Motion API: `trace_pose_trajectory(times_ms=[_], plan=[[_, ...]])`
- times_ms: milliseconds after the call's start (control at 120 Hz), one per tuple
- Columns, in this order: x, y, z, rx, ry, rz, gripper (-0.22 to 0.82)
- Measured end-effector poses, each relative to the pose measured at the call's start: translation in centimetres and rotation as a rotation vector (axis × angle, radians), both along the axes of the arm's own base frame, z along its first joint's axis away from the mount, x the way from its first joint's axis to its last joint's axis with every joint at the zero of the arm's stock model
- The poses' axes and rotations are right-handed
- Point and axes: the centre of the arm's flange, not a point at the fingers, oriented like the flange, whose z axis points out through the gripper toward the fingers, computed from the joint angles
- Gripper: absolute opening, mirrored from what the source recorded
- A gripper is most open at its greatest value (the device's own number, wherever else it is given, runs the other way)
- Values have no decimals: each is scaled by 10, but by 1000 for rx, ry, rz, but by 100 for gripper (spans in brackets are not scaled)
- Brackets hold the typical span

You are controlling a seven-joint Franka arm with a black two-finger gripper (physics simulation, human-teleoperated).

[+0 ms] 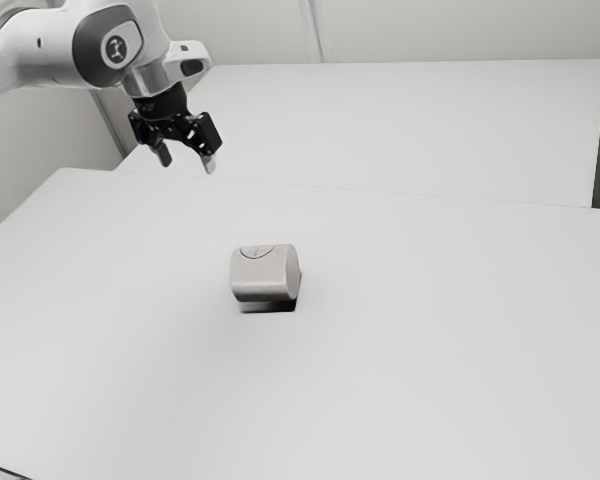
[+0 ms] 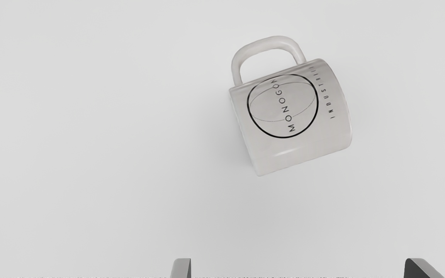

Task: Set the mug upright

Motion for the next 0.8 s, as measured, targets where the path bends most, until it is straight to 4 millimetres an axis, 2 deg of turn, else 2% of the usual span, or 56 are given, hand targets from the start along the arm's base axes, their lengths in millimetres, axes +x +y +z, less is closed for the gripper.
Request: trace_pose_trajectory(times_ms=[258,425,525,650,800], plan=[[-3,-8,3,1,10,29,60],[-3,-11,-5,0,28,42,60],[-2,-7,-19,-9,45,56,60],[2,10,-38,-50,71,91,60],[17,56,-86,-135,120,176,60]])
